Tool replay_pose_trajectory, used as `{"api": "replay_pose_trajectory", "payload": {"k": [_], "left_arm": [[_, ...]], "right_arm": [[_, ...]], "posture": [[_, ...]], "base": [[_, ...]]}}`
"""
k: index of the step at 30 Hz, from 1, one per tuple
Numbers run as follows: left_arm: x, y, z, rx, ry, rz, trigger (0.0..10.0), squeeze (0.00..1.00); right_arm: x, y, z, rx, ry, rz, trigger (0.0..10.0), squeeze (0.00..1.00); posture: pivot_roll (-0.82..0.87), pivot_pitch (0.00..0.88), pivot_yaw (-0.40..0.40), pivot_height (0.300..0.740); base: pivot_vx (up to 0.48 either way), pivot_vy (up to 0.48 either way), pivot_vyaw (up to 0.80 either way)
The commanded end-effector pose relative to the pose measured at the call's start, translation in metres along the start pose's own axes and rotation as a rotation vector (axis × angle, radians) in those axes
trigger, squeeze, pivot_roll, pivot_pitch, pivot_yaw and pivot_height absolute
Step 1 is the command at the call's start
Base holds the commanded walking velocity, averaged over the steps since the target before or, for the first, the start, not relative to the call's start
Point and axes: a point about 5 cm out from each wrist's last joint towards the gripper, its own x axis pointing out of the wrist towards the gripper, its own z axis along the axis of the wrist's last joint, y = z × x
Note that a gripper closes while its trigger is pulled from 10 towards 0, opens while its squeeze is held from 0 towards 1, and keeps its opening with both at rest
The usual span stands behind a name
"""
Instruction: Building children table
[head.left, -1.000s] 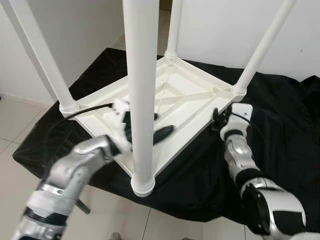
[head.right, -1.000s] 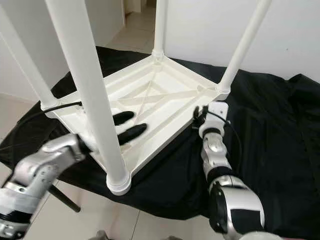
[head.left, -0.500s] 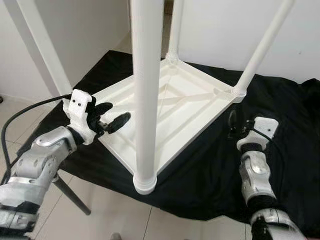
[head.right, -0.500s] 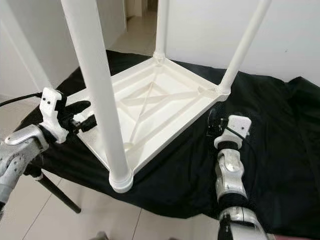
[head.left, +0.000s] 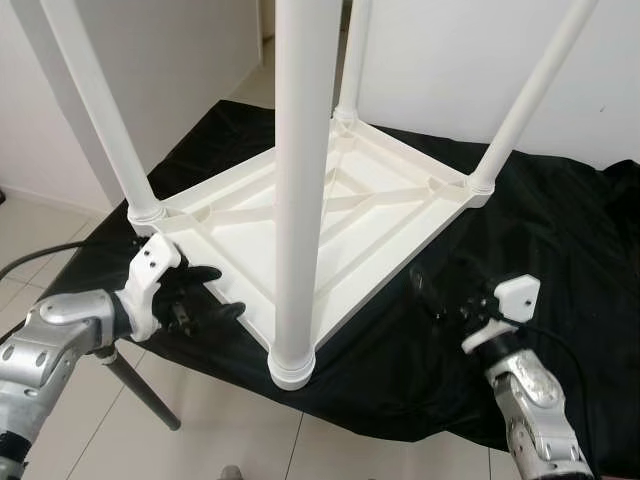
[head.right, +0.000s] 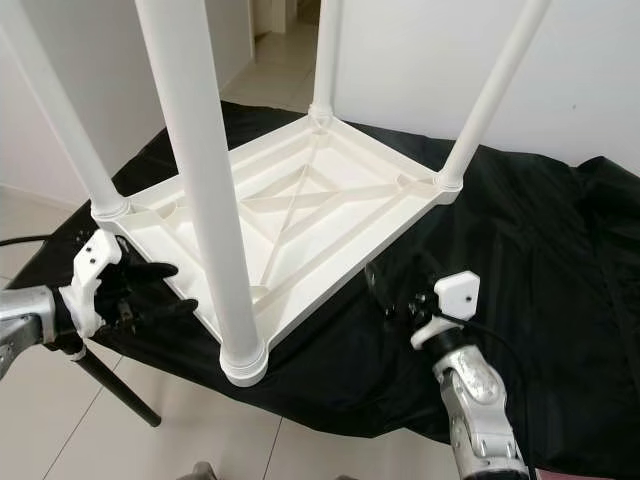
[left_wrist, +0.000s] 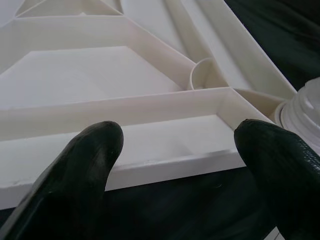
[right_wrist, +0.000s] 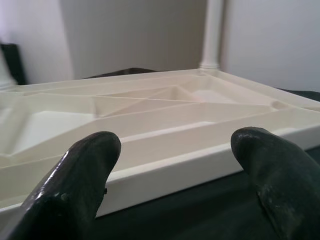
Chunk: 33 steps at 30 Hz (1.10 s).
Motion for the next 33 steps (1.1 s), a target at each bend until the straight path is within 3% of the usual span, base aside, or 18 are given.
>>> {"api": "replay_pose_trajectory", "payload": {"k": [1, 4, 7, 9, 10, 14, 17, 20, 23, 29, 33], "left_arm": [[0.003, -0.006, 0.002, 0.047, 0.02, -0.105, 10.0, 0.0], [0.01, 0.002, 0.001, 0.111, 0.052, -0.069, 10.0, 0.0], [0.02, 0.011, -0.005, 0.178, 0.113, -0.03, 10.0, 0.0], [0.02, 0.011, -0.005, 0.178, 0.113, -0.03, 10.0, 0.0], [0.034, 0.01, -0.011, 0.239, 0.176, -0.035, 10.0, 0.0], [0.049, 0.004, -0.018, 0.279, 0.219, -0.074, 10.0, 0.0], [0.066, -0.007, -0.015, 0.275, 0.175, -0.122, 10.0, 0.0], [0.072, -0.01, -0.013, 0.282, 0.159, -0.129, 10.0, 0.0], [0.09, -0.015, -0.004, 0.305, 0.113, -0.137, 10.0, 0.0], [0.104, -0.018, 0.006, 0.33, 0.068, -0.146, 10.0, 0.0], [0.097, -0.01, 0.008, 0.342, 0.073, -0.141, 10.0, 0.0]], "right_arm": [[-0.007, 0.007, 0.0, 0.011, 0.03, 0.087, 10.0, 0.0], [-0.016, 0.01, 0.0, 0.007, 0.082, 0.131, 10.0, 0.0], [-0.021, 0.003, 0.002, -0.015, 0.11, 0.145, 10.0, 0.0], [-0.021, 0.003, 0.002, -0.015, 0.11, 0.145, 10.0, 0.0], [-0.023, -0.003, 0.007, -0.023, 0.122, 0.139, 10.0, 0.0], [-0.024, -0.007, 0.009, -0.042, 0.14, 0.141, 10.0, 0.0], [-0.025, -0.007, 0.01, -0.041, 0.146, 0.145, 10.0, 0.0], [-0.025, -0.007, 0.011, -0.04, 0.146, 0.146, 10.0, 0.0], [-0.024, -0.006, 0.01, -0.038, 0.144, 0.137, 10.0, 0.0], [-0.022, -0.003, 0.009, -0.031, 0.142, 0.136, 10.0, 0.0], [-0.021, -0.004, 0.008, -0.033, 0.141, 0.131, 10.0, 0.0]], "posture": [[-0.02, 0.0, -0.033, 0.74], [-0.02, 0.0, -0.029, 0.74], [-0.02, 0.0, -0.026, 0.74], [-0.02, 0.0, -0.026, 0.74], [-0.03, 0.0, -0.019, 0.74], [-0.04, 0.003, -0.011, 0.74], [-0.05, 0.003, -0.002, 0.74], [-0.05, 0.003, -0.002, 0.74], [-0.05, 0.002, 0.002, 0.74], [-0.05, 0.0, 0.008, 0.74], [-0.05, 0.0, 0.016, 0.74]], "base": [[0.0, 0.0, 0.0], [0.0, 0.0, 0.0], [0.0, 0.0, 0.0], [0.0, 0.0, 0.0], [0.0, 0.0, 0.0], [0.0, 0.0, 0.0], [0.0, 0.0, 0.0], [0.0, 0.0, 0.0], [0.0, 0.0, 0.0], [0.0, 0.0, 0.0], [0.0, 0.0, 0.0]]}}
